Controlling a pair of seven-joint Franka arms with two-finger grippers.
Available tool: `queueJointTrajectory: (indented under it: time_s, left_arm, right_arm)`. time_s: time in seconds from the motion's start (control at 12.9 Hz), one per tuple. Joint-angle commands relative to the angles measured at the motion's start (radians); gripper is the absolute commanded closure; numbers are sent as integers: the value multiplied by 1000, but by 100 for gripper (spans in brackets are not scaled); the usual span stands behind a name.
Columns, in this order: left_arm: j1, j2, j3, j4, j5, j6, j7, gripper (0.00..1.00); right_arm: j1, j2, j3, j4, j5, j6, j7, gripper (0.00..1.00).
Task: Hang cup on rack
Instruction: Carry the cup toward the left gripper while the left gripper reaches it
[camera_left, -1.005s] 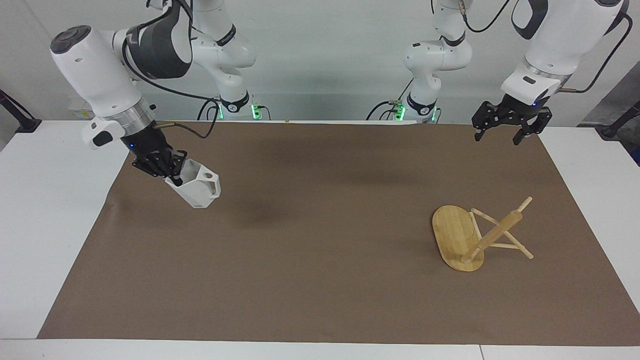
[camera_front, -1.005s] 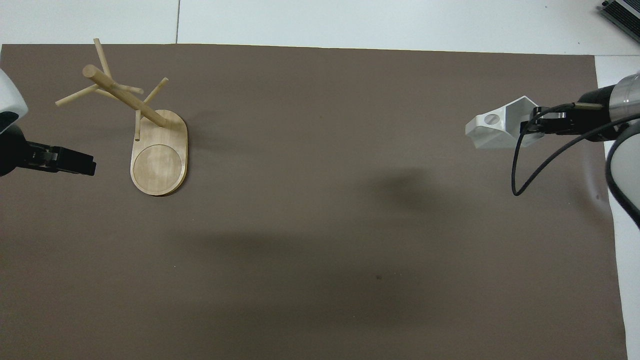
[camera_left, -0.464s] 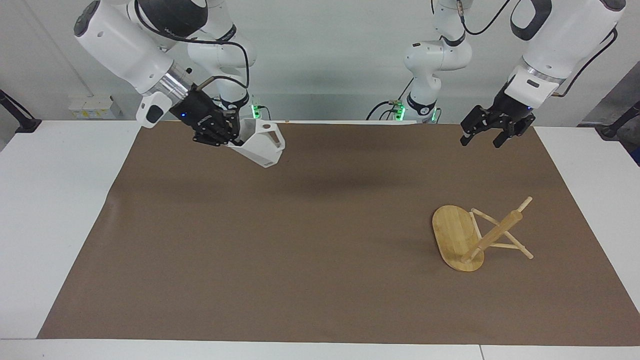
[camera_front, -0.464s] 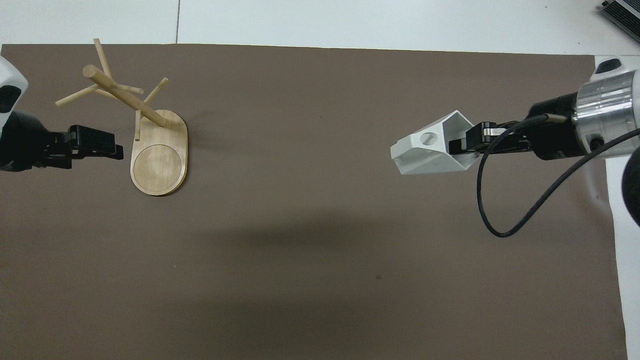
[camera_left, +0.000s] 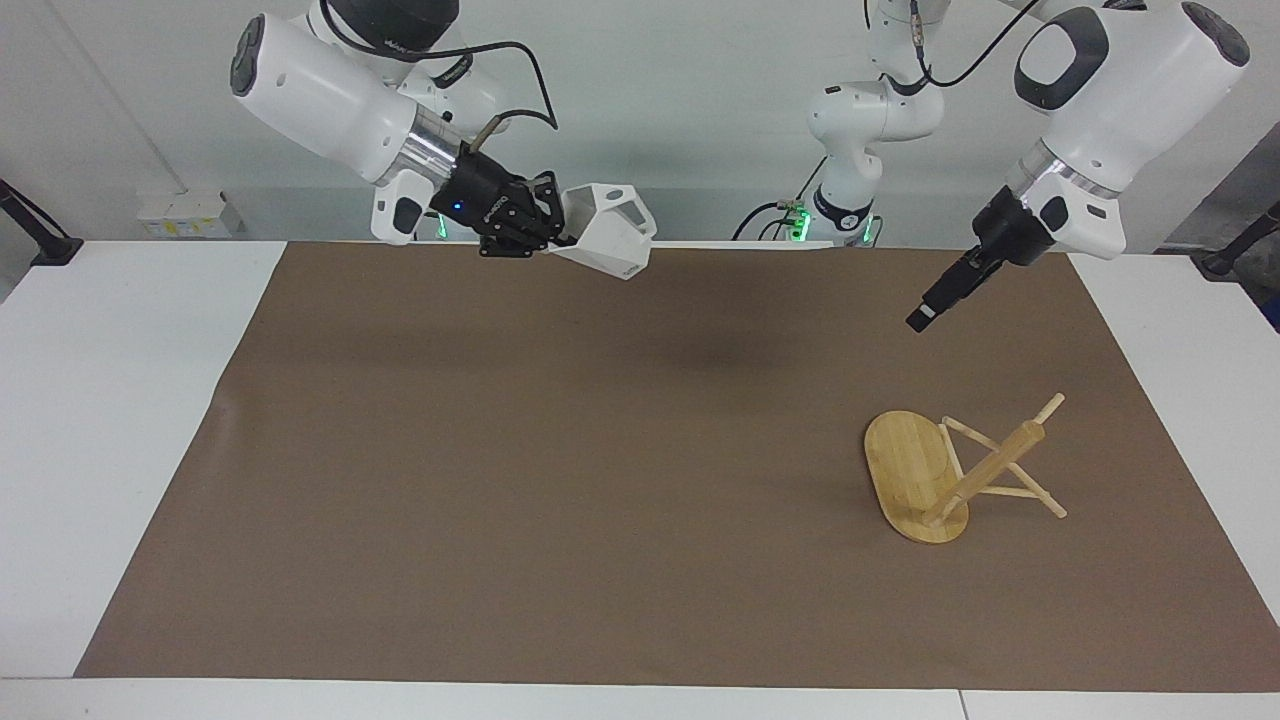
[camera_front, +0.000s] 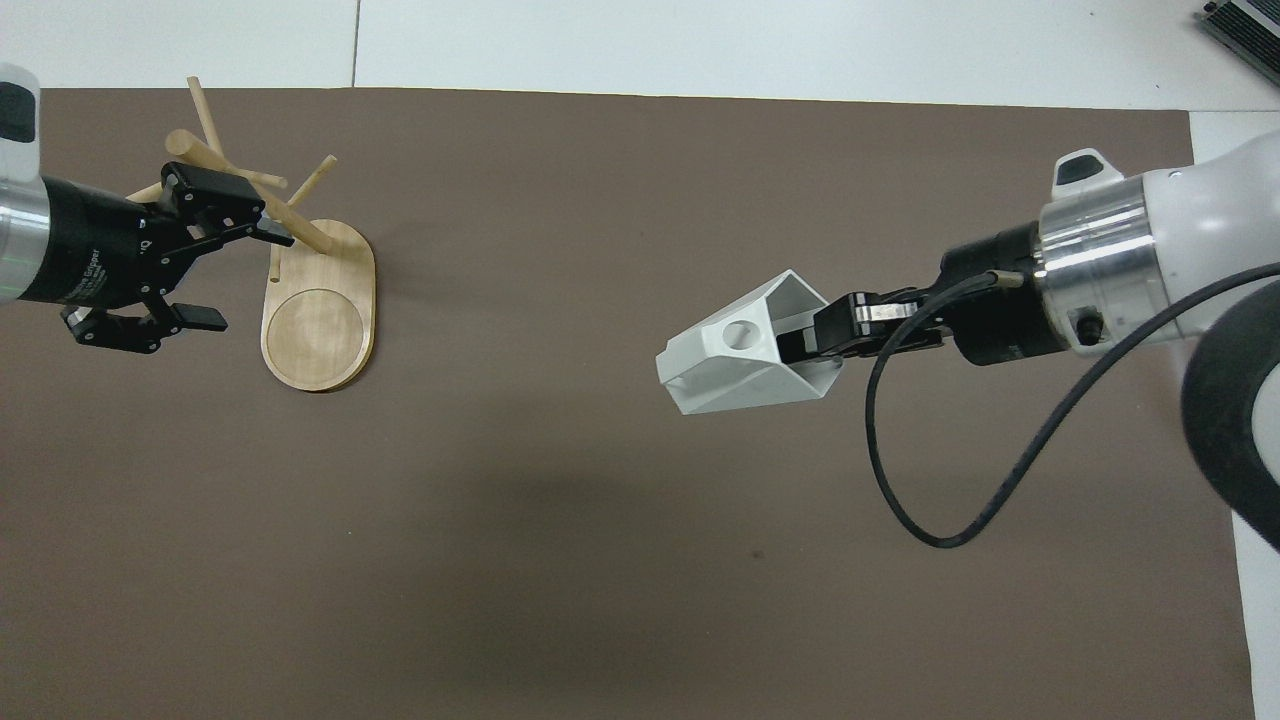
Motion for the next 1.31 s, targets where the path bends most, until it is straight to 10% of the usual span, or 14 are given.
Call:
queueJointTrajectory:
  time_s: [0.0, 0.46, 1.24]
  left_arm:
    - [-15, -3, 5, -9, -50, 43, -266, 0]
    - [-120, -30, 5, -39, -50, -104, -505, 0]
    - [-116, -35, 3, -34, -202, -147, -786, 0]
  right_arm:
    - [82, -27, 3, -54, 72, 121, 108, 100]
    - [268, 17, 3, -77, 163, 467, 367, 100]
    - [351, 85, 3, -65, 194, 570, 360, 100]
